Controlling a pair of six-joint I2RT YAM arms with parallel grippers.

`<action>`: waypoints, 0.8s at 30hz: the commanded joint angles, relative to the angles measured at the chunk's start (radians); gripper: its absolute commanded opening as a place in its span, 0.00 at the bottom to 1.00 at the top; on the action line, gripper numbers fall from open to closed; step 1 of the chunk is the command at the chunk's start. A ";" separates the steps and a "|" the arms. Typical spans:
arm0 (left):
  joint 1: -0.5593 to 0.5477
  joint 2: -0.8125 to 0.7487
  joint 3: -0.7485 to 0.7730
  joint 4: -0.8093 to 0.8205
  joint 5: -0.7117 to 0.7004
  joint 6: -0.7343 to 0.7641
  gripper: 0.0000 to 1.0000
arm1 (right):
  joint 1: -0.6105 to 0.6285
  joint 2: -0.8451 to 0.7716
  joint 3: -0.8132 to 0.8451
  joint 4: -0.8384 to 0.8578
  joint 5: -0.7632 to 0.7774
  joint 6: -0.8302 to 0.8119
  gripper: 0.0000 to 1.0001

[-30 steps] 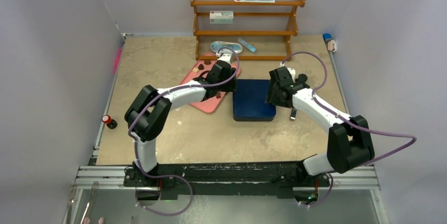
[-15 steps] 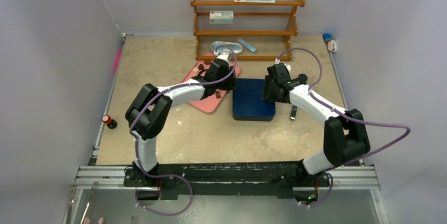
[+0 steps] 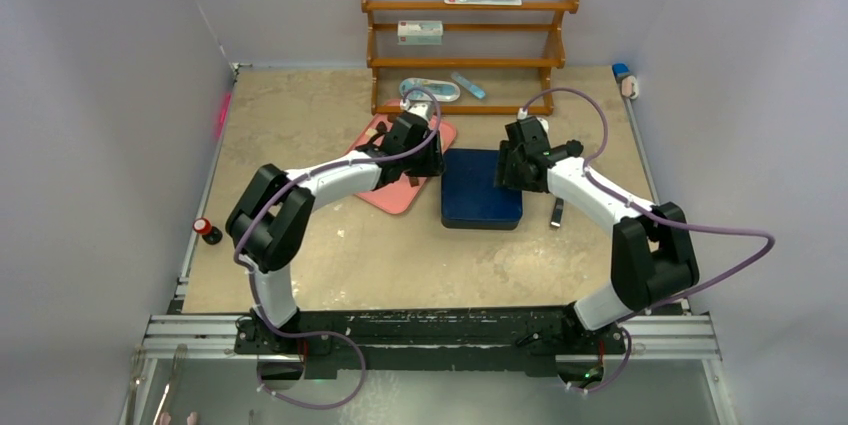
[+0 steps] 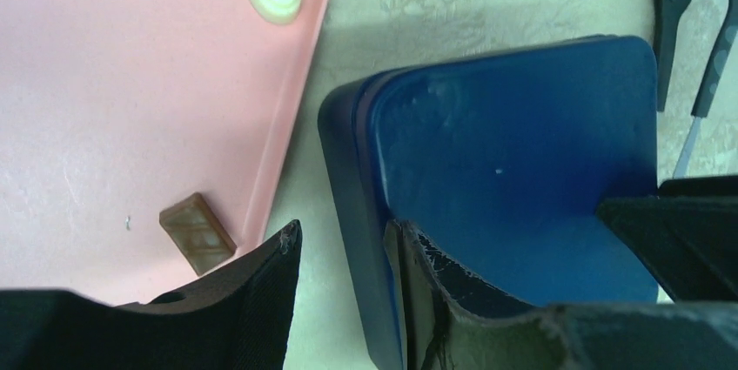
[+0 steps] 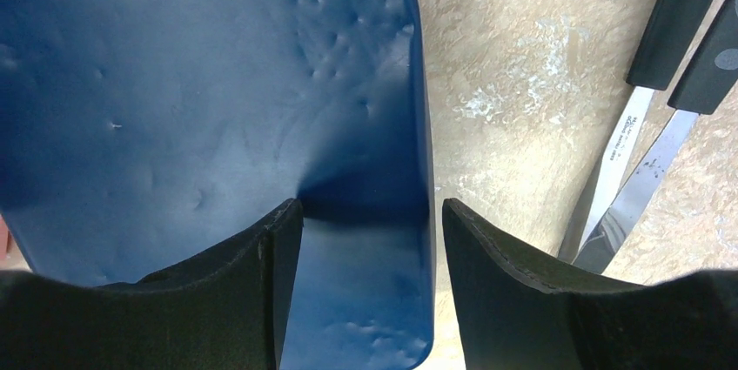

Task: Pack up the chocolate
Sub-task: Close the box lid on the packing box.

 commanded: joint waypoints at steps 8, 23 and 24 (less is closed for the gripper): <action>0.006 -0.104 0.005 -0.022 0.084 -0.028 0.41 | 0.000 0.005 0.035 0.013 0.008 -0.026 0.63; 0.052 -0.010 0.041 0.051 0.169 -0.042 0.41 | -0.024 0.034 0.090 0.052 0.002 -0.057 0.63; 0.055 -0.001 0.047 0.050 0.177 -0.042 0.41 | -0.028 0.040 0.095 0.058 0.000 -0.058 0.63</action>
